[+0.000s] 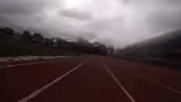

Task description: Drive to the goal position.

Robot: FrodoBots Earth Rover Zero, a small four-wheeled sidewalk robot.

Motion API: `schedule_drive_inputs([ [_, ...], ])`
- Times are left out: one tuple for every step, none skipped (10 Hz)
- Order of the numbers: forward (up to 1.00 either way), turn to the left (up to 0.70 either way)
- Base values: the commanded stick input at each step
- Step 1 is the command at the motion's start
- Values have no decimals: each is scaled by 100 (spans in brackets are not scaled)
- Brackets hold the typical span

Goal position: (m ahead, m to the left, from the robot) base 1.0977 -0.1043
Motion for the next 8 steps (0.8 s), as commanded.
schedule_drive_inputs([
  [70, 0],
  [70, 0],
  [70, 0],
  [70, 0],
  [70, 0],
  [70, 0],
  [70, 0],
  [70, 0],
])
